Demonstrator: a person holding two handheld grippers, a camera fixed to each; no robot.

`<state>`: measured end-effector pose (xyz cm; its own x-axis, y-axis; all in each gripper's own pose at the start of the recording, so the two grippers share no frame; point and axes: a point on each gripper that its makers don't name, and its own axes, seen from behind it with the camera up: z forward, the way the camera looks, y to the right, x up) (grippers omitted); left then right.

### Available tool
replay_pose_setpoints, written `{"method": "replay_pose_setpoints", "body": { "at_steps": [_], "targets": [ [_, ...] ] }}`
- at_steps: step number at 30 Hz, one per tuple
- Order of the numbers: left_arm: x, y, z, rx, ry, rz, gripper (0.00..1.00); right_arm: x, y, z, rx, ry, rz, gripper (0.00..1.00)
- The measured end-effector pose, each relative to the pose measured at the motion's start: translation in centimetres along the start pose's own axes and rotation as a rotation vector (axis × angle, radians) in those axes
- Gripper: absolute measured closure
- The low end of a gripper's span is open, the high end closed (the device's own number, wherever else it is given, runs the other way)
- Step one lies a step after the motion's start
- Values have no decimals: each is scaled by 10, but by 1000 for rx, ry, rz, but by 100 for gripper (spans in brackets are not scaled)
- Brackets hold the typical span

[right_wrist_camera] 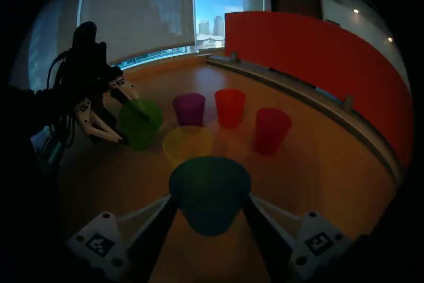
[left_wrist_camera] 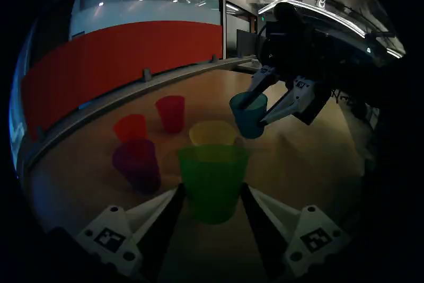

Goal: Pour water

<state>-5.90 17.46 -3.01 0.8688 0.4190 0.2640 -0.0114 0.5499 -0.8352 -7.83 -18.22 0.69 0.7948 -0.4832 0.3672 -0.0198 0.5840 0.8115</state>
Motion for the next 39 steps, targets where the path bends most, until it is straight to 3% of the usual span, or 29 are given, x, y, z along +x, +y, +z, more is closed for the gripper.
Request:
{"method": "replay_pose_setpoints", "body": {
  "at_steps": [39],
  "targets": [
    [-31, -8, 13, -15, -108, 24, 24, -20, -1, 14, 9, -41, 4, 13]
  ]
}}
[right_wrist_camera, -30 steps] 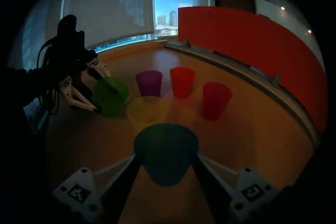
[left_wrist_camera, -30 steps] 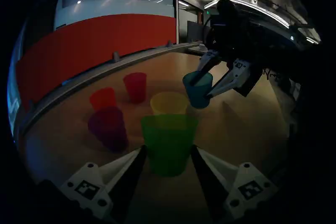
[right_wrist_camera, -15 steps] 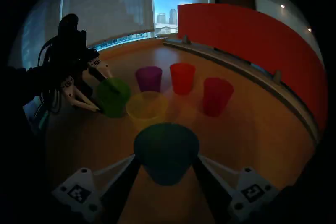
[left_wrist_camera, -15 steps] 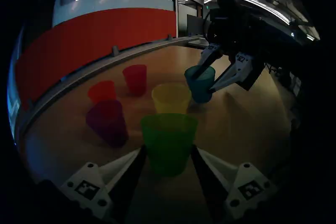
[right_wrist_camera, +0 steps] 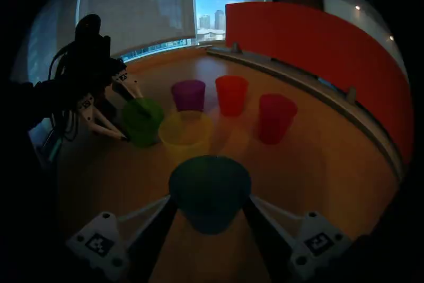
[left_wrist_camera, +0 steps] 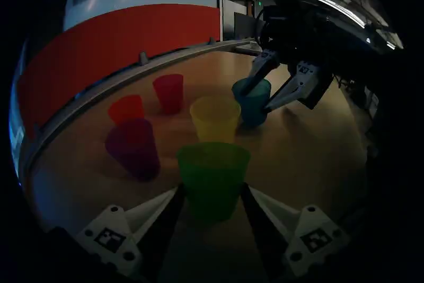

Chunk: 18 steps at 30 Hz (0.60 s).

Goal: Pour water

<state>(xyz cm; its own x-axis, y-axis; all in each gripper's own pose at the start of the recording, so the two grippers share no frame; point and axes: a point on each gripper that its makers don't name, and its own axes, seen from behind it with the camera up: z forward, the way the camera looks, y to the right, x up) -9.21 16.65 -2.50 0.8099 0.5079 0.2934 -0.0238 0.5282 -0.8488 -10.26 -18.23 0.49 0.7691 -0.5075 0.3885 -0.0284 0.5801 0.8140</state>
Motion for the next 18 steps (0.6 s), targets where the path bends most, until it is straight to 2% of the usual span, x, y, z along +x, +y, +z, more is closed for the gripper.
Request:
{"method": "replay_pose_setpoints", "body": {
  "at_steps": [18],
  "targets": [
    [-3, 1, -3, -6, 0, -16, 24, -9, -2, 0, 1, -19, 2, 13]
  ]
}}
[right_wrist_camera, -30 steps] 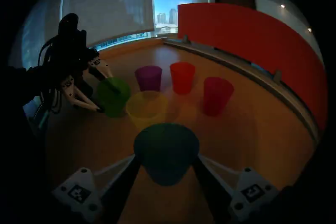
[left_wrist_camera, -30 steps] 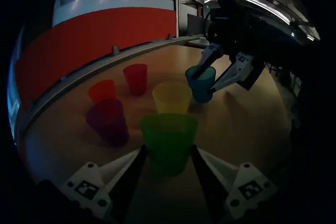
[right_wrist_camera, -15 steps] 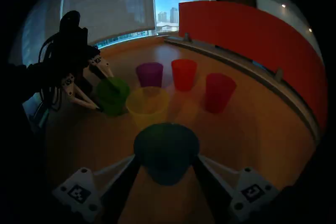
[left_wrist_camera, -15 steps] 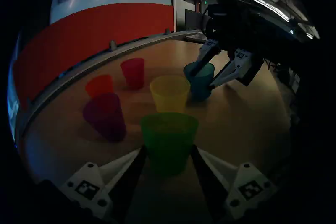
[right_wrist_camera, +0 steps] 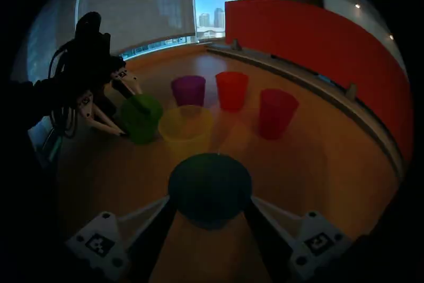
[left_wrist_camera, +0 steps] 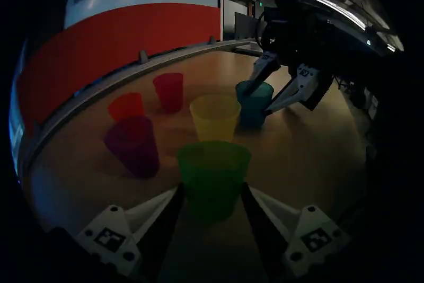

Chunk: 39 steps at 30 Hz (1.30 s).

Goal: Pour water

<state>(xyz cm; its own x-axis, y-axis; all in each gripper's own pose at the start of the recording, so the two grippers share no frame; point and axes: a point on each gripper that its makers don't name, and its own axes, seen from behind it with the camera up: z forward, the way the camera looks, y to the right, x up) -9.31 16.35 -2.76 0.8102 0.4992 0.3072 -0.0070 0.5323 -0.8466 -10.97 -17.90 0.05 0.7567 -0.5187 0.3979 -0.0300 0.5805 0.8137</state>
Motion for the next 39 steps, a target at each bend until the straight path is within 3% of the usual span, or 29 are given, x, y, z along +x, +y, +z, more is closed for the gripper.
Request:
{"method": "replay_pose_setpoints", "body": {
  "at_steps": [18, 27, 39],
  "targets": [
    [-16, -1, -12, 10, -33, -6, 24, -15, -4, 0, -17, -39, -17, 13],
    [-16, -6, -10, 28, -35, -42, 23, -18, -5, 0, -19, -51, -16, 8],
    [-19, -8, -7, 38, -53, -54, 21, -20, -3, -2, -24, -52, -6, 6]
  ]
}}
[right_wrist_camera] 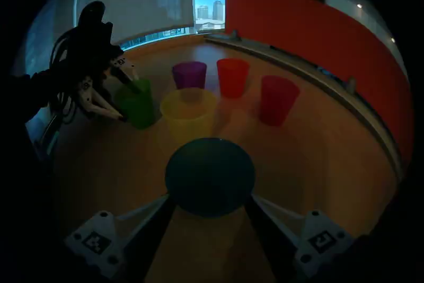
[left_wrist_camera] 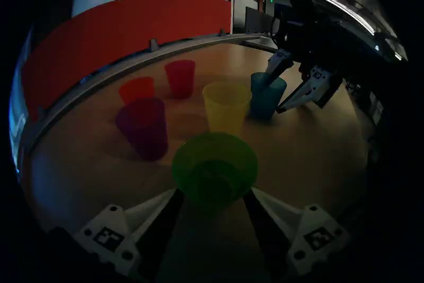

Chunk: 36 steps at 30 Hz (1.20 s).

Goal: Pour water

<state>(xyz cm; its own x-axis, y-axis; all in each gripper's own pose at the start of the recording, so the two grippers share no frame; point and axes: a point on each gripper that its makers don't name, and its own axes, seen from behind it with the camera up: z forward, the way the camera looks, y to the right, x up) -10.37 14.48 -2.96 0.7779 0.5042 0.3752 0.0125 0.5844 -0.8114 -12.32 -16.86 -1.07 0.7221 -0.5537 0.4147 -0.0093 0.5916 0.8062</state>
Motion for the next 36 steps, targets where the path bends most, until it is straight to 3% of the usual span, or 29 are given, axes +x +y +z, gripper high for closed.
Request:
{"method": "replay_pose_setpoints", "body": {
  "at_steps": [15, 27, 36],
  "targets": [
    [-10, -5, -7, 21, -34, 21, 21, -1, 3, -9, -11, 4, -2, 6],
    [-21, -11, -37, 81, -26, 8, 21, -8, 2, -28, -42, 21, 11, 6],
    [-17, -16, -62, 149, 35, -47, 21, -14, 0, -50, -81, 65, 50, 6]
  ]
}}
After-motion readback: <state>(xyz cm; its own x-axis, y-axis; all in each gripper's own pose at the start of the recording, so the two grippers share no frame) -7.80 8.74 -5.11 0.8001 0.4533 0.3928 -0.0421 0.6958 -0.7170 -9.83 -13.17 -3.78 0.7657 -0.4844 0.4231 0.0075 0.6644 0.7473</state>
